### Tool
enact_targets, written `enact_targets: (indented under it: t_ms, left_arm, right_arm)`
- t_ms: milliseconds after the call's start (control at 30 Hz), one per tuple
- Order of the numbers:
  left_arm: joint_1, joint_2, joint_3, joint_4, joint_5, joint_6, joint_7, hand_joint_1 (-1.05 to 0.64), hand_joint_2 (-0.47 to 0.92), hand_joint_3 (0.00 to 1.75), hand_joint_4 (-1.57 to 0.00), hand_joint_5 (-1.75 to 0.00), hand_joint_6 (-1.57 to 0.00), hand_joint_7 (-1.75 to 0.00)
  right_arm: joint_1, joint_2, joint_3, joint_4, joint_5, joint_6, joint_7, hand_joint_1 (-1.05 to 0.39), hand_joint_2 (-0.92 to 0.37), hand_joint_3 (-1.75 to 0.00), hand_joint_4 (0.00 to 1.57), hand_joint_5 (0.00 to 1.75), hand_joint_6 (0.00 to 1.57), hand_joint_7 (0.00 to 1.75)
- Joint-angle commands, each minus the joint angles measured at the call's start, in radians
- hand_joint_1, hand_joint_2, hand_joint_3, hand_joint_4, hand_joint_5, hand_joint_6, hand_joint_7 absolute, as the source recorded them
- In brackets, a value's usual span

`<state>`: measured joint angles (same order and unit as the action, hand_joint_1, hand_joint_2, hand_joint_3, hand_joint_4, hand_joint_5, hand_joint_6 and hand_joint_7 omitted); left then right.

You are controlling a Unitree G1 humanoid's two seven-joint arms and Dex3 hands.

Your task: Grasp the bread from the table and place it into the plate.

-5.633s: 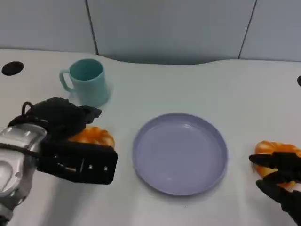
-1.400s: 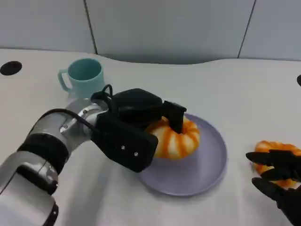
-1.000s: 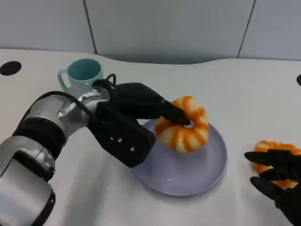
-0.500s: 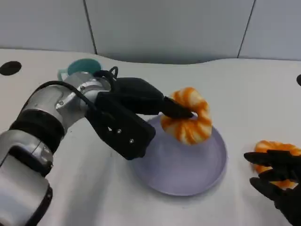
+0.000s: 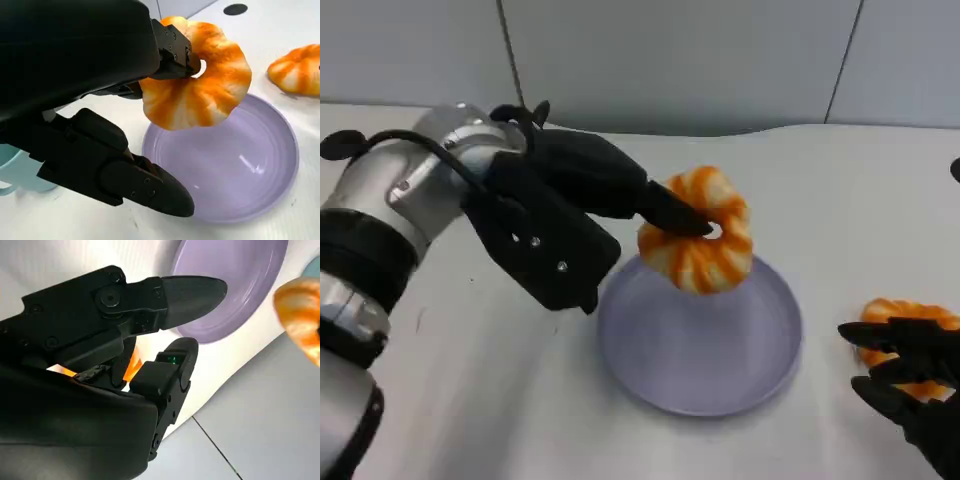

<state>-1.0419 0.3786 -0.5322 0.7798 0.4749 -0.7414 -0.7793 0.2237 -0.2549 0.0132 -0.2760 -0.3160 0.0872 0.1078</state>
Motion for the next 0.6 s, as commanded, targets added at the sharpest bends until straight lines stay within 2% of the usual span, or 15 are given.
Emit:
enact_targets:
  t_ms: [33,233,333,467,567,600]
  left_arm:
    - [0.027,0.049,0.015,-0.087,-0.066,0.049,-0.117,-0.80,0.86,0.00,-0.27,-0.19,-0.37,-0.03]
    - [0.051,0.075,0.018,-0.160,-0.078,0.094,-0.164,-0.79,0.87,0.00,-0.31,-0.19,-0.34,0.00]
    - [0.058,0.082,0.018,-0.182,-0.072,0.100,-0.172,-0.79,0.87,0.00,-0.25,-0.15,-0.38,-0.02]
    - [0.062,0.085,0.010,-0.193,-0.065,0.102,-0.177,-0.81,0.88,0.00,-0.11,-0.06,-0.58,-0.07]
    - [0.065,0.084,0.010,-0.199,-0.064,0.110,-0.181,-0.81,0.88,0.00,-0.10,-0.04,-0.63,-0.07]
    - [0.067,0.083,0.010,-0.201,-0.066,0.122,-0.187,-0.82,0.89,0.00,-0.13,-0.06,-0.54,-0.03]
  right_arm:
    - [0.002,-0.013,-0.015,-0.020,0.007,0.021,0.007,-0.29,-0.92,-0.34,0.68,0.54,0.81,0.00]
    - [0.000,-0.016,-0.015,-0.012,0.008,0.008,0.003,-0.28,-0.92,-0.34,0.69,0.54,0.82,0.00]
    - [0.000,-0.015,-0.014,-0.016,0.004,0.018,0.002,-0.29,-0.92,-0.34,0.69,0.54,0.82,0.00]
    - [0.003,-0.013,-0.014,-0.023,0.006,0.022,0.004,-0.29,-0.92,-0.34,0.68,0.54,0.81,0.00]
    - [0.003,-0.013,-0.015,-0.024,0.008,0.020,0.004,-0.29,-0.92,-0.34,0.69,0.54,0.81,0.00]
    - [0.003,-0.012,-0.015,-0.025,0.009,0.020,0.004,-0.28,-0.92,-0.34,0.68,0.54,0.82,0.00]
